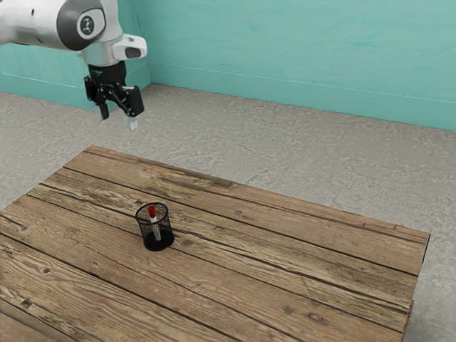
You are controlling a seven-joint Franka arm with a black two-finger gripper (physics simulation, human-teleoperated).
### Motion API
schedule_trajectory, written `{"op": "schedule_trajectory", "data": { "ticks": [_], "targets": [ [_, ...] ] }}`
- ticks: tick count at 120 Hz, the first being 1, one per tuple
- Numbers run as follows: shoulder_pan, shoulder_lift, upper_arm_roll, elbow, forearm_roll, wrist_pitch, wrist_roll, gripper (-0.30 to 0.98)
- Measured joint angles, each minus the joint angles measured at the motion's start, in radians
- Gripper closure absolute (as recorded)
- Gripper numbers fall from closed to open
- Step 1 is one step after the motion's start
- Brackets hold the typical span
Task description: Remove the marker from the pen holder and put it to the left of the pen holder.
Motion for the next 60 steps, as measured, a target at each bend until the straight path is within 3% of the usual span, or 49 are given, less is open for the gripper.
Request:
{"op": "schedule_trajectory", "data": {
  "ticks": [28,40,52,60],
  "targets": [
    [-0.004,-0.021,-0.004,-0.05,0.0,0.032,0.012,0.0],
    [-0.004,-0.151,-0.013,-0.29,0.004,0.117,0.043,0.0],
    [-0.002,-0.26,-0.029,-0.559,0.011,0.292,0.109,0.0],
    [-0.009,-0.283,-0.051,-0.639,0.013,0.399,0.157,0.0]
  ]
}}
